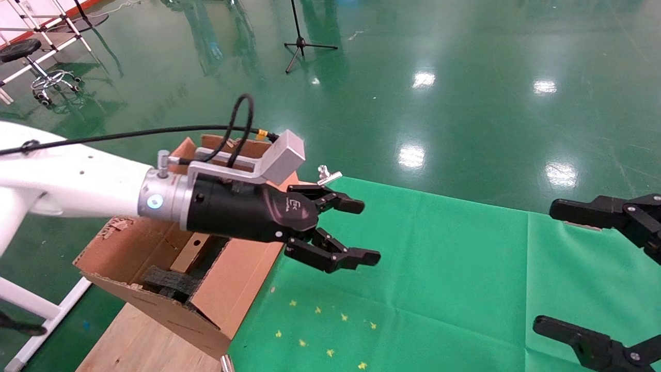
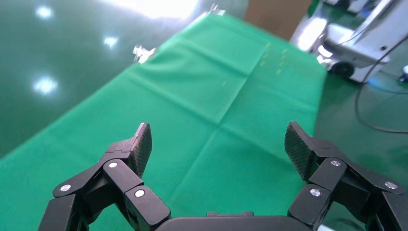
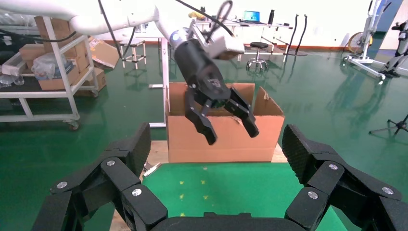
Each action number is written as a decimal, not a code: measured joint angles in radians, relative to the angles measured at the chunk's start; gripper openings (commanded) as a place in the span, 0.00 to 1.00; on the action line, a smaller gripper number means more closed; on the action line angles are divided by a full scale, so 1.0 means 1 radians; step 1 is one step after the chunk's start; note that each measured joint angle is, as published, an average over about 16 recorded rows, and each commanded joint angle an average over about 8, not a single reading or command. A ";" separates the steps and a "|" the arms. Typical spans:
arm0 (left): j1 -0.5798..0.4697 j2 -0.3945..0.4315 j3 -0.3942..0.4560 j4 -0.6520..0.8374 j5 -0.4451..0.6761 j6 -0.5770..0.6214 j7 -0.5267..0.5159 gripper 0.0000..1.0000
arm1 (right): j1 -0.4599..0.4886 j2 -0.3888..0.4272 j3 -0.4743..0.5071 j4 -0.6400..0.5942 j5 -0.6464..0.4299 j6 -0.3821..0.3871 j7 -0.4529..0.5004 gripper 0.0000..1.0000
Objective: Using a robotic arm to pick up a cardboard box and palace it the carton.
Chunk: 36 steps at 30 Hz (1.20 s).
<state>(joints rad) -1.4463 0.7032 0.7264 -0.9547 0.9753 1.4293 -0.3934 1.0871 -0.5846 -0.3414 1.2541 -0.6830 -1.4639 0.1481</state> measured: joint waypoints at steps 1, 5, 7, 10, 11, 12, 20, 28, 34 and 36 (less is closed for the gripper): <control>0.019 -0.005 -0.022 -0.016 -0.012 0.003 0.010 1.00 | 0.000 0.000 0.000 0.000 0.000 0.000 0.000 1.00; 0.092 -0.023 -0.111 -0.082 -0.061 0.016 0.051 1.00 | 0.000 0.000 0.000 0.000 0.000 0.000 0.000 1.00; 0.128 -0.032 -0.154 -0.113 -0.084 0.023 0.071 1.00 | 0.000 0.000 0.000 0.000 0.000 0.000 0.000 1.00; 0.180 -0.045 -0.216 -0.160 -0.119 0.032 0.100 1.00 | 0.000 0.000 0.000 0.000 0.000 0.000 0.000 1.00; 0.198 -0.049 -0.238 -0.175 -0.130 0.035 0.109 1.00 | 0.000 0.000 0.000 0.000 0.000 0.000 0.000 1.00; 0.215 -0.053 -0.258 -0.190 -0.141 0.038 0.119 1.00 | 0.000 0.000 0.000 0.000 0.000 0.000 0.000 1.00; 0.334 -0.083 -0.402 -0.296 -0.220 0.060 0.183 1.00 | 0.000 0.000 0.000 0.000 0.000 0.000 0.000 1.00; 0.393 -0.097 -0.472 -0.347 -0.260 0.071 0.212 1.00 | 0.000 0.000 0.000 0.000 0.000 0.000 0.000 1.00; 0.396 -0.098 -0.476 -0.350 -0.263 0.072 0.213 1.00 | 0.000 0.000 0.000 0.000 0.001 0.000 0.000 1.00; 0.393 -0.097 -0.472 -0.347 -0.260 0.071 0.212 1.00 | 0.000 0.000 0.000 0.000 0.001 0.000 0.000 1.00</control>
<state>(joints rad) -1.0536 0.6058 0.2545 -1.3020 0.7149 1.5006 -0.1814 1.0868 -0.5845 -0.3416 1.2537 -0.6825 -1.4636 0.1480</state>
